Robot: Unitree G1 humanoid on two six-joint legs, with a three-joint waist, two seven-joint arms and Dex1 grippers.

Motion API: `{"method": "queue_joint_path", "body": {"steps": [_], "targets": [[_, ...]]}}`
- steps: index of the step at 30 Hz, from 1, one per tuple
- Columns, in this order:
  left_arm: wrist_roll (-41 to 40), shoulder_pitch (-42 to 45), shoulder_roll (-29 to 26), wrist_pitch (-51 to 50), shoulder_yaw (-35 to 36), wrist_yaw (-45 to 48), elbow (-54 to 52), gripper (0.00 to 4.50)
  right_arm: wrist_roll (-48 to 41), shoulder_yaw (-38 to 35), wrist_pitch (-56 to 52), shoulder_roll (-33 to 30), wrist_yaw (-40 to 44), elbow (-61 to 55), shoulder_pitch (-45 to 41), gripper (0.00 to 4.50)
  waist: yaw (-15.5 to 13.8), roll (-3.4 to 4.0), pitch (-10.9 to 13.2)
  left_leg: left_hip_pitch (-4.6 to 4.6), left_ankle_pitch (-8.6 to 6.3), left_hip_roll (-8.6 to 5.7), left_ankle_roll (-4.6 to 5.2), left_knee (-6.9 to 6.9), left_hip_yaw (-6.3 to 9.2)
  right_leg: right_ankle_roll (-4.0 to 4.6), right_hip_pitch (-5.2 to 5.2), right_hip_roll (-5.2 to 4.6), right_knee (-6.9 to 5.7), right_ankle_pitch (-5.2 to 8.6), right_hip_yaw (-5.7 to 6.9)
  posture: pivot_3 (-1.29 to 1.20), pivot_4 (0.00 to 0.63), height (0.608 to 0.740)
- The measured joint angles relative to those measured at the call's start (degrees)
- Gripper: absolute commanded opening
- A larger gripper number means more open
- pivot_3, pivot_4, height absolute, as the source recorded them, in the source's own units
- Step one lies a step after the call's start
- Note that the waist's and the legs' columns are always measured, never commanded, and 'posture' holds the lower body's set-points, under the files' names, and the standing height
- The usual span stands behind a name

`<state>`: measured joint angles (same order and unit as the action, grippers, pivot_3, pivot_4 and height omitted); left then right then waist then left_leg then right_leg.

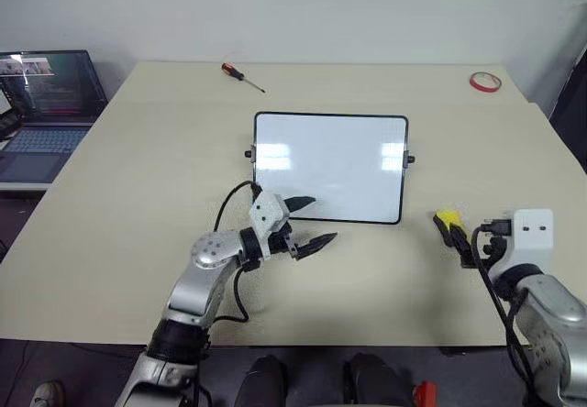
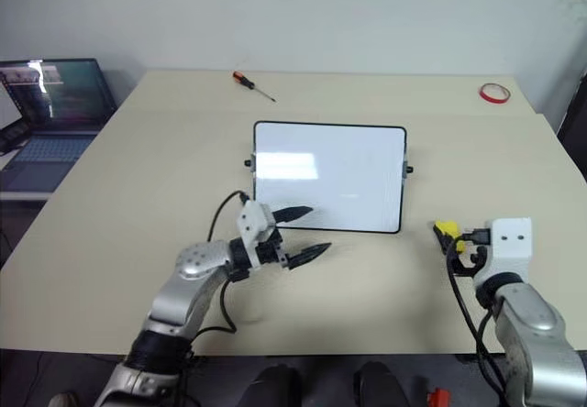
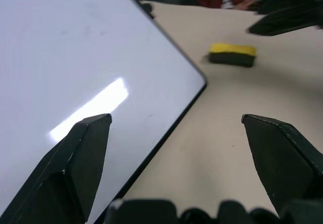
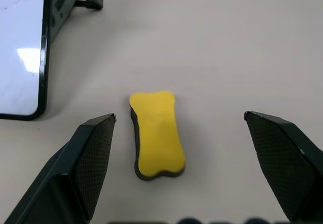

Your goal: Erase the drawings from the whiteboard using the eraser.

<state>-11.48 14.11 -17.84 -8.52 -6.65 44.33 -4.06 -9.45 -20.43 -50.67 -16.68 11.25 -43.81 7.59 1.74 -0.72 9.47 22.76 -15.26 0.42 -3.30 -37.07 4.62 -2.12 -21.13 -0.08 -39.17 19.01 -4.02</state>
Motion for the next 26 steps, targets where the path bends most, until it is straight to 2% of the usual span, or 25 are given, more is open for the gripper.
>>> {"method": "queue_joint_path", "body": {"steps": [5,12,15,18,20,26], "targets": [[4.68,-7.86,4.36,-0.17,4.81,-15.94,-3.41,4.5,8.08,2.95,21.79,2.11,-2.4,0.64,14.95,4.47,-0.1,-0.02,-0.08,-0.03,0.0,0.03,-0.01,0.02,0.0,0.0,0.01,-0.01,0.02,0.0,-0.03,0.0,0.15,0.74],[9.4,-18.87,7.25,2.68,6.13,-26.59,-8.3,4.5,13.17,3.75,39.81,5.28,-6.07,9.33,19.94,4.47,0.13,-0.06,-0.2,-0.45,-0.01,0.04,-0.01,0.07,-0.16,0.0,0.3,-0.01,-0.08,0.0,-0.13,0.0,0.15,0.74],[10.41,-21.55,8.29,2.97,5.64,-28.77,-8.85,4.5,13.61,4.34,41.7,6.14,-6.59,12.93,19.06,4.47,0.01,-0.06,-0.2,-0.52,0.0,0.03,-0.01,0.05,-0.09,0.01,0.43,-0.01,-0.06,0.0,-0.12,0.0,0.15,0.74],[11.59,-20.27,9.31,3.0,4.87,-30.74,-9.25,4.5,13.42,4.9,41.92,6.3,-6.49,14.66,16.24,4.47,-0.15,-0.06,-0.2,-0.96,-0.01,-0.02,-0.01,0.06,-0.04,-0.01,0.97,0.0,0.12,0.02,-0.09,0.0,0.15,0.74],[11.87,-18.44,9.96,3.04,4.33,-31.38,-9.26,4.5,13.2,5.2,41.81,5.98,-6.13,14.65,15.61,4.47,-0.17,-0.07,-0.2,-0.95,-0.01,-0.02,-0.01,0.06,-0.04,-0.01,0.98,0.02,0.13,0.02,-0.07,0.0,0.15,0.74],[12.22,-14.47,10.38,2.55,2.34,-31.27,-8.66,4.5,13.12,6.41,41.19,6.22,-5.27,12.15,19.17,4.47,-0.14,-0.04,-0.23,-0.9,-0.02,0.01,-0.03,0.14,0.01,0.05,0.9,0.02,0.15,0.05,-0.08,0.0,0.15,0.74]]}}
